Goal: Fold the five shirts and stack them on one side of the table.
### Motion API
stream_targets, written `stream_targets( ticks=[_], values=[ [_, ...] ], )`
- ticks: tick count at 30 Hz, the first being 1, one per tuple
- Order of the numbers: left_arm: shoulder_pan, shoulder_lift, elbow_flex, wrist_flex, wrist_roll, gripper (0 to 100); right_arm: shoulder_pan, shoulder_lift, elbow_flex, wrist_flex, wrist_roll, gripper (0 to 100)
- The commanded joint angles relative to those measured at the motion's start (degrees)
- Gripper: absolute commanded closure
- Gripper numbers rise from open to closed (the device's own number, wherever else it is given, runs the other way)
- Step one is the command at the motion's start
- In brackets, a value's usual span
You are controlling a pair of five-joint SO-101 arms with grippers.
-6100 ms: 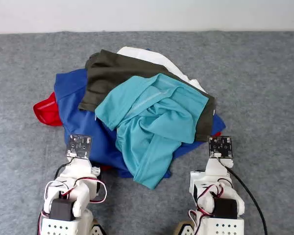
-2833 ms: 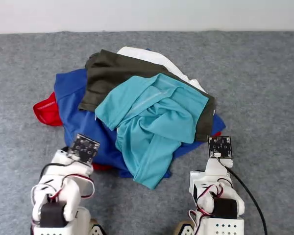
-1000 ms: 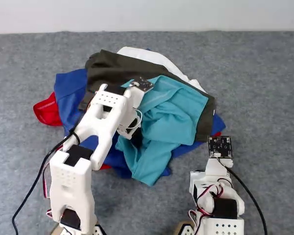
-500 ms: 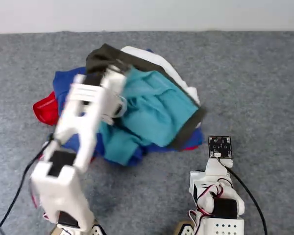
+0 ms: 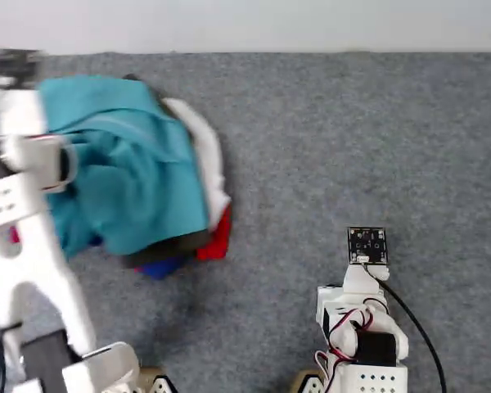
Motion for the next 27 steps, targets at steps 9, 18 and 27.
stream_targets(
  ticks=[9, 18, 27],
  values=[
    [-27.9, -7.6, -0.1, -13.5, -6.3, 99, -0.2, -0.7, 0.5, 0.2, 0.5, 98.7],
    [-29.4, -7.7, 13.8, -16.7, -14.5, 99, -0.2, -0.7, 0.5, 0.2, 0.5, 98.7],
    [-29.6, -8.1, 16.6, -16.4, -21.8, 84, -0.2, -0.7, 0.5, 0.2, 0.5, 98.7]
  ],
)
